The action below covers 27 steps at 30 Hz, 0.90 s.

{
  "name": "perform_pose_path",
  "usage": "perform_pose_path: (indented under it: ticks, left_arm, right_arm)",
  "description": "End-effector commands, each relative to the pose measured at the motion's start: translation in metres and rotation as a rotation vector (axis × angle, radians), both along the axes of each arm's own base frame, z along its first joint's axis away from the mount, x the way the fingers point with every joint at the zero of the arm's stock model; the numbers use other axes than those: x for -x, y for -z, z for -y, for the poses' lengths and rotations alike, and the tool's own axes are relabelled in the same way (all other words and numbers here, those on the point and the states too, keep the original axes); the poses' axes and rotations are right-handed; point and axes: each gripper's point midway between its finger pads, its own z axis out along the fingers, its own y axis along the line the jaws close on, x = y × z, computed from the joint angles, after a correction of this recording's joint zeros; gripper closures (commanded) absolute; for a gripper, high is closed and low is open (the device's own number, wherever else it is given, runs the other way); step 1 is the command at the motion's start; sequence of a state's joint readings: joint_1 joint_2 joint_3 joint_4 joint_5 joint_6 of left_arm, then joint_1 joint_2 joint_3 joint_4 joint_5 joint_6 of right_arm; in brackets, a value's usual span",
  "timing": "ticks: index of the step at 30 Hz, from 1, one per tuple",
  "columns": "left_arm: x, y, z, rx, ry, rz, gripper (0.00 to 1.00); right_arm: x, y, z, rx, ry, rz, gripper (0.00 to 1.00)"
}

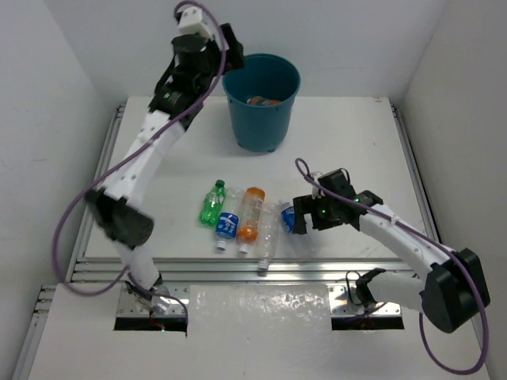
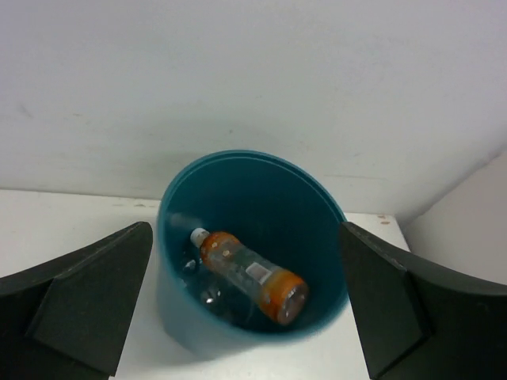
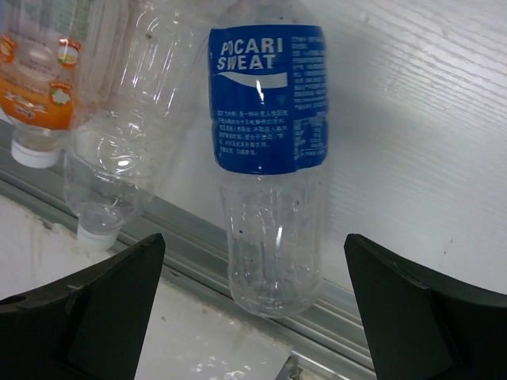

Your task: Put the plastic bottles in the bin

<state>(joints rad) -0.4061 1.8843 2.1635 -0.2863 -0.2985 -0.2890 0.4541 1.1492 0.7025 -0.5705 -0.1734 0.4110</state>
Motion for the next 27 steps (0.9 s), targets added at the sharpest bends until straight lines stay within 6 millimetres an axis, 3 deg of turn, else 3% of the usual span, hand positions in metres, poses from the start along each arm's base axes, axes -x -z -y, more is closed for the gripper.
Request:
perform_pose_path:
  ticks: [1,2,3,5,6,7,9,10,14,15,16,17,18,22,23,24,25,26,27]
  left_arm:
    - [0.085,-0.010,-0.031,0.048,0.020,-0.033,0.00]
    - [0.101,-0.005,-0.033,0.068,0.041,-0.033,0.00]
    - [0.128,0.016,-0.037,0.103,0.070,-0.056,0.00]
    - [0.151,0.042,-0.043,0.142,0.076,-0.098,0.00]
    - [0.171,0.039,-0.046,0.191,0.099,-0.078,0.00]
    - [0.177,0.076,-0.045,0.181,0.106,-0.144,0.00]
    - [0.192,0.088,-0.039,0.197,0.162,-0.164,0.00]
    - [0.194,0.105,-0.038,0.185,0.170,-0.200,0.00]
    - [0.202,0.132,-0.029,0.140,0.224,-0.286,0.00]
    - [0.205,0.135,-0.023,0.142,0.257,-0.295,0.00]
    - [0.209,0.148,-0.019,0.135,0.277,-0.318,0.00]
    - [0.216,0.146,-0.007,0.153,0.350,-0.307,0.00]
    - [0.224,0.160,0.004,0.151,0.401,-0.330,0.00]
    - [0.253,0.175,0.058,0.159,0.635,-0.355,0.00]
    - [0.270,0.173,0.084,0.164,0.754,-0.340,0.00]
    - [0.281,0.169,0.097,0.171,0.822,-0.331,0.00]
    - [0.285,0.154,0.112,0.207,0.896,-0.268,0.00]
    - [0.305,0.150,0.127,0.219,1.009,-0.270,0.00]
    - [0.312,0.146,0.135,0.229,1.052,-0.256,0.00]
  right_arm:
    - [-0.019,-0.004,-0.010,0.047,-0.023,0.097,0.06]
    - [-0.018,0.005,-0.009,0.074,-0.023,0.070,0.09]
    - [-0.016,0.011,-0.007,0.098,-0.027,0.057,0.11]
    - [-0.007,0.028,-0.006,0.131,-0.047,-0.014,0.20]
    - [0.001,0.035,-0.008,0.129,-0.069,-0.050,0.22]
    - [0.008,0.041,-0.010,0.131,-0.088,-0.076,0.24]
    - [0.019,0.056,-0.006,0.157,-0.107,-0.119,0.28]
    - [0.022,0.060,-0.004,0.168,-0.108,-0.126,0.28]
    - [0.021,0.060,-0.003,0.152,-0.098,-0.085,0.41]
    - [0.019,0.053,-0.005,0.131,-0.104,-0.057,0.56]
    - [0.019,0.049,-0.005,0.127,-0.108,-0.042,0.61]
    - [0.018,0.043,-0.005,0.119,-0.108,-0.025,0.68]
    - [0.014,0.030,-0.006,0.096,-0.104,0.023,0.82]
    - [0.001,-0.020,0.015,0.136,-0.009,0.180,0.85]
    - [-0.007,-0.043,0.017,0.121,0.019,0.237,0.85]
    - [-0.005,-0.062,0.021,0.101,0.037,0.284,0.84]
    - [-0.009,-0.085,0.017,0.061,0.042,0.335,0.84]
    - [-0.007,-0.098,0.012,0.018,0.023,0.359,0.84]
    - [-0.006,-0.120,0.004,-0.054,-0.014,0.433,0.84]
